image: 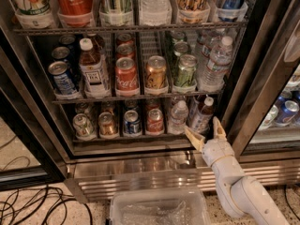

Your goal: Pick blue plastic bottle from bottom shelf of fridge

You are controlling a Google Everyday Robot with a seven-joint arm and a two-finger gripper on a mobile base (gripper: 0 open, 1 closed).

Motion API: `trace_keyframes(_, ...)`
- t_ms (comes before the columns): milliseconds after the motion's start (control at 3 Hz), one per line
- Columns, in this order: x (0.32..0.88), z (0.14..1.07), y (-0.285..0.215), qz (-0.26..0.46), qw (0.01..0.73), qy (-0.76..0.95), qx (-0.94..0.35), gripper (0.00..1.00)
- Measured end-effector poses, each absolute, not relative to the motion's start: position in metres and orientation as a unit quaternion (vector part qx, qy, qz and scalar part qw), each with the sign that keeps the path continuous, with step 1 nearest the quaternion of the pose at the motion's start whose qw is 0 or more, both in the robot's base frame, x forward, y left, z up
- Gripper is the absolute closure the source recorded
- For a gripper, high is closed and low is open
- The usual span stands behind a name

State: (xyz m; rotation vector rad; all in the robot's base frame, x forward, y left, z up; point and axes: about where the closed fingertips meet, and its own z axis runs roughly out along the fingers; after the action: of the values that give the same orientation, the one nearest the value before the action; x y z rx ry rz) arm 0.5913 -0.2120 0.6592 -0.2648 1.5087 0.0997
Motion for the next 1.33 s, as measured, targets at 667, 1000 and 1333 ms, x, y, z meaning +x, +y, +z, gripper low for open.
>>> trace_keyframes(667, 0.597, 0.6617, -0.2066, 0.043, 0.725, 0.679, -0.103, 0.27)
trace_keyframes(1000, 0.5982, 0.6625, -0.2051, 0.032, 0.726, 0.68, -0.098, 0.27)
trace_keyframes(1333, 0.5965, 0.6637, -0.2089, 0.011, 0.727, 0.681, -0.086, 0.27)
